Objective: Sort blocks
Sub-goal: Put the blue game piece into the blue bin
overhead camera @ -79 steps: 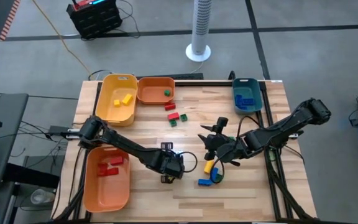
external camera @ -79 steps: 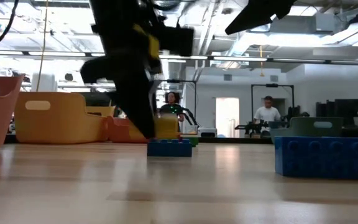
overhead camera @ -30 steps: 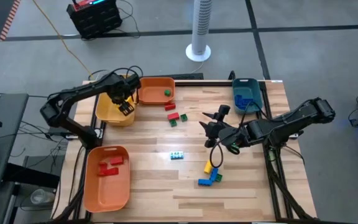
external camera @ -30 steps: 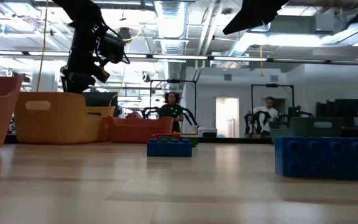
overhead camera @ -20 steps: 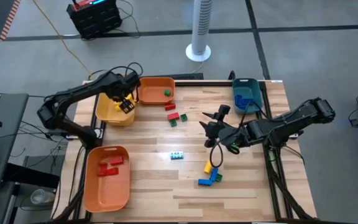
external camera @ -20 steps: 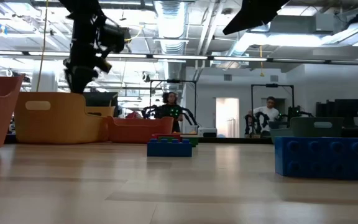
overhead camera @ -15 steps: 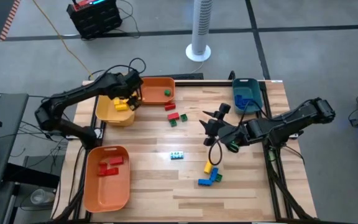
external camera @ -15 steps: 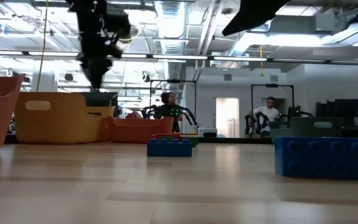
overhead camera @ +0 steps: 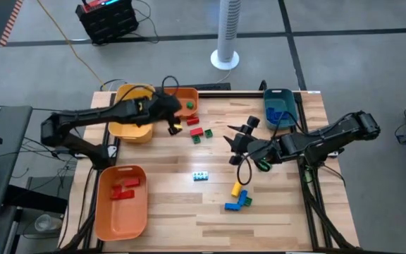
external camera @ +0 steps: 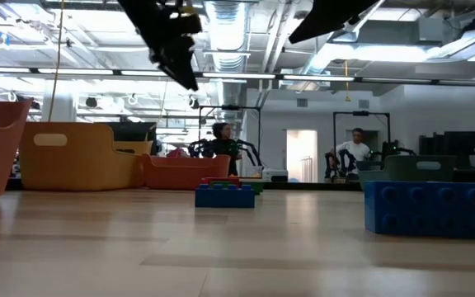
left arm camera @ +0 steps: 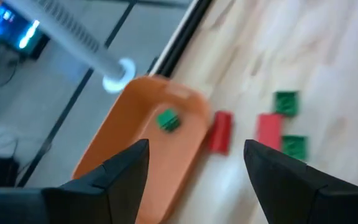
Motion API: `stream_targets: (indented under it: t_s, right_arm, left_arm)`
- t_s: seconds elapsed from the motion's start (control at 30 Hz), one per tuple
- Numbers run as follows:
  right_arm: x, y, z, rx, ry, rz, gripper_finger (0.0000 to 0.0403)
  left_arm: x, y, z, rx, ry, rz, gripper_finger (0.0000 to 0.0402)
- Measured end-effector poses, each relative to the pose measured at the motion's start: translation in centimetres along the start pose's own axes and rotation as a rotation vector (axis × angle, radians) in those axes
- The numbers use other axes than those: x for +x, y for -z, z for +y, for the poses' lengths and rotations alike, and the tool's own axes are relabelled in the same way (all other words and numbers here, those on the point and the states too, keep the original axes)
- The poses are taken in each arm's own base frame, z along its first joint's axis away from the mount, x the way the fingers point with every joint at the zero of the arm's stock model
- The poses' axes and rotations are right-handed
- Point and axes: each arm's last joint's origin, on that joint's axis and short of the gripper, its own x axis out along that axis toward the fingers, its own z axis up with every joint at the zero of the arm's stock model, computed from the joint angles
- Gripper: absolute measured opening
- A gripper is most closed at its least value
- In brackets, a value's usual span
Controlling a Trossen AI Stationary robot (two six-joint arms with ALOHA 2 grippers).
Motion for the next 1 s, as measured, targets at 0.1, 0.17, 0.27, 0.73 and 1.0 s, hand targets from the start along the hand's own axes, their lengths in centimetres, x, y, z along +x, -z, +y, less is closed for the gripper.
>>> stream_targets:
  t_s: [0.1,0.17,0.27,0.73,1.0]
  right_arm:
    - [0.0,0.0,0.0,0.000,-0.001,0.000,0.0196]
    - [0.0,0.0,0.0,0.002,0.000,-0.001,0.0196]
    - [0.2,0.0,-0.2,0.004,0.006,0.002,0.0196]
    - [0.1,0.0,-0.1,0.026,0.005,-0.003,0.0196]
    - [0.0,2.1,0.1,0.011,-0.047,0.159,0.0196]
  left_arm:
    - [-0.7,-0.3,-1.4,0.011,0.044,-0.034,0.0255]
    - [-1.1,-0.4,-2.3,0.018,0.084,-0.047,0.0255]
    - [-1.7,-0.5,-3.6,0.043,0.139,-0.069,0.0255]
    - [-2.4,-1.5,-4.6,0.019,0.143,-0.172,0.0255]
    - [-2.8,-0.2,-7.0,0.237,0.262,-0.177,0.0255]
